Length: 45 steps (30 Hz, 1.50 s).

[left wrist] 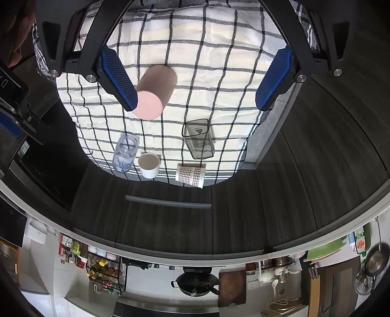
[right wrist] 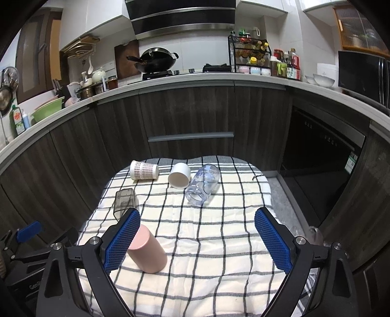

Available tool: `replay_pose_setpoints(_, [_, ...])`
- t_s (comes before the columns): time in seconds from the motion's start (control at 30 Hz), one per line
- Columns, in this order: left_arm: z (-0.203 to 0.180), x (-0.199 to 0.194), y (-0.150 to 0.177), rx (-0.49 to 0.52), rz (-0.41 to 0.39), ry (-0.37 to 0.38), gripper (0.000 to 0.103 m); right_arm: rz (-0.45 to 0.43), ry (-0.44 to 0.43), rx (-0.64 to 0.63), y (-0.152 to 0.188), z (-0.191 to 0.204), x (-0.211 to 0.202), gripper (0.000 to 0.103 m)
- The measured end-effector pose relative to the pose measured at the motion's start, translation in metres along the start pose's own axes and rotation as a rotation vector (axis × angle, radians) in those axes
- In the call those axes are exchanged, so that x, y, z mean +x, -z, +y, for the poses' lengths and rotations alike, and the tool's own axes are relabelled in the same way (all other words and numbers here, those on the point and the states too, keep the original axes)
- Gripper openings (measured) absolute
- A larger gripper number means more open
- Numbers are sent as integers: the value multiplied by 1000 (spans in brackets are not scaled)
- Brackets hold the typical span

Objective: Flip cup upside down

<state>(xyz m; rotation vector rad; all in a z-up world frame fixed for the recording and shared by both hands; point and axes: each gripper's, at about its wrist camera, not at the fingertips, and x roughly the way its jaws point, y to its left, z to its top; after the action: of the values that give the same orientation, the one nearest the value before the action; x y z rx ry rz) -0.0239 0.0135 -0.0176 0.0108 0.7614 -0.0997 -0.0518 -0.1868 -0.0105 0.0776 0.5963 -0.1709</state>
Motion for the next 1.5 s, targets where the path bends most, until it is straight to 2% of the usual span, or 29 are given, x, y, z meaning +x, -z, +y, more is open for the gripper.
replay_pose_setpoints(1.5, [-3,-4,1,17,-18,15,99,-21,10,-7,0,2,-7,95])
